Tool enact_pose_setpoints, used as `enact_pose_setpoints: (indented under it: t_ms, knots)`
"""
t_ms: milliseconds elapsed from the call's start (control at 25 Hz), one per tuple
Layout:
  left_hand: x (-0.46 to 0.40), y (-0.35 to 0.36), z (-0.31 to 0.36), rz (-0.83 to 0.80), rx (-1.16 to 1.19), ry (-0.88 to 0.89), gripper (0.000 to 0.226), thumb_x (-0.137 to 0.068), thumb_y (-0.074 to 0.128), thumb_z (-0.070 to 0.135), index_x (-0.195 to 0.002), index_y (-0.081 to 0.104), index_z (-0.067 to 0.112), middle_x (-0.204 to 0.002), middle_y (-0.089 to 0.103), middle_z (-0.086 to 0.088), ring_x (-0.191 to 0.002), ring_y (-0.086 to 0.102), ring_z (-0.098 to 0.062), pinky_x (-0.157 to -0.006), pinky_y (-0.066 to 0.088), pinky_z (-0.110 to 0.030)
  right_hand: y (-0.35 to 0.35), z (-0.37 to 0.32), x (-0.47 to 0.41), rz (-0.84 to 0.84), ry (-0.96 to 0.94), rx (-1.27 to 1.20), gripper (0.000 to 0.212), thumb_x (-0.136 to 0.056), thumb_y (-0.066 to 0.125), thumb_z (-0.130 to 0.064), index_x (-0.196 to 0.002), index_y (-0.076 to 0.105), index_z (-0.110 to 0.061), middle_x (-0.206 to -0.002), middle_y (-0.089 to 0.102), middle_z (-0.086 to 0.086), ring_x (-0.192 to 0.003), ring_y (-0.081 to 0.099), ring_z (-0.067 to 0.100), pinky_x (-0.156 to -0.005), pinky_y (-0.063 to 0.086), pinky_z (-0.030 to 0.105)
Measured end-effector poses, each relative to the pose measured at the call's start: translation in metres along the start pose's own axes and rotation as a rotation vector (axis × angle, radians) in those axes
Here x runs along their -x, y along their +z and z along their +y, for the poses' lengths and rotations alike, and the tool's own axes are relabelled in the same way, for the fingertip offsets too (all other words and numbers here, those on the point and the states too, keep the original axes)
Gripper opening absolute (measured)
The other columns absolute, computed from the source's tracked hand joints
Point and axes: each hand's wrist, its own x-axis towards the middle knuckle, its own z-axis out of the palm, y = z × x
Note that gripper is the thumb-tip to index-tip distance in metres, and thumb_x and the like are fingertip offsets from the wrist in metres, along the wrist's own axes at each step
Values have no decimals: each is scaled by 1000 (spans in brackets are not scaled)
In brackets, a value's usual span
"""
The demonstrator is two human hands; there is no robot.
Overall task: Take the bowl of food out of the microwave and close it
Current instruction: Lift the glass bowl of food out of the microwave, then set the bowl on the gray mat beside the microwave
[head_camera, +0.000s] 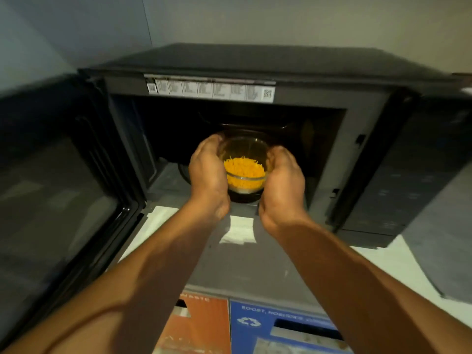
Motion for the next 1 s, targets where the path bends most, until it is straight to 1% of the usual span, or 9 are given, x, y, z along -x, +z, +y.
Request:
enact_pose_setpoints:
  t_ms: [80,160,320,480,560,680,840,920,1000]
  knots:
    - [31,6,10,29,-18,-26,28,-94,56,18,-116,71,8,-113,76,-8,-109,70,-26,-104,51,-49,-11,-22,25,51,43,-6,41,-101,49,-31,-138,58,-15,-137,64,5,-124,60,20,-111,45,43]
    - [60,12,12,45,-25,-48,27,-96,56,18,-117,71,13,-116,75,-4,-111,70,-20,-105,50,-44,-28,-38,46,67,64,25,39,-101,49,-33,-137,59,-21,-135,65,1,-122,61,18,-109,46,43]
    - [108,38,11,-10,-21,-94,27,-99,54,20,-120,70,16,-117,74,-2,-111,69,-18,-98,53,-34,-67,-81,74,125,92,90,35,-103,48,-39,-135,58,-30,-131,64,-3,-117,62,16,-101,51,36]
    - [152,67,-1,-128,-3,-133,26,-100,52,18,-120,68,16,-122,72,-5,-116,67,-19,-105,49,-37,-106,-108,98,257,23,82,24,-101,48,-39,-120,61,-37,-128,66,-4,-114,64,14,-96,52,32]
    - [179,83,-9,-199,5,-163,24,-100,53,19,-118,68,19,-123,71,-5,-117,66,-19,-101,50,-36,-129,-124,109,305,-7,80,26,-101,47,-40,-122,61,-33,-125,67,-3,-111,65,14,-87,52,28]
    - [210,118,-22,-309,15,-204,24,-99,53,19,-119,66,22,-122,71,-3,-111,68,-16,-89,53,-29,-171,-150,108,375,-56,77,35,-100,48,-38,-130,61,-24,-126,68,1,-109,66,13,-82,52,26]
    - [235,179,-67,-382,-13,-240,20,-97,57,16,-112,69,24,-123,71,-2,-118,65,-18,-99,50,-32,-243,-183,86,460,-83,62,34,-102,48,-30,-131,61,-21,-125,66,-2,-99,61,0,-69,48,14]
    - [243,213,-97,-419,-32,-266,19,-98,57,16,-109,68,25,-124,70,0,-120,64,-18,-102,49,-32,-285,-193,66,497,-94,98,35,-101,47,-29,-133,61,-20,-127,66,-1,-100,62,2,-71,47,15]
    - [245,242,-130,-433,-56,-285,17,-97,58,18,-109,67,27,-125,68,2,-120,63,-17,-101,49,-32,-319,-198,41,526,-93,100,36,-100,49,-29,-132,62,-18,-131,66,3,-109,64,13,-84,51,24]
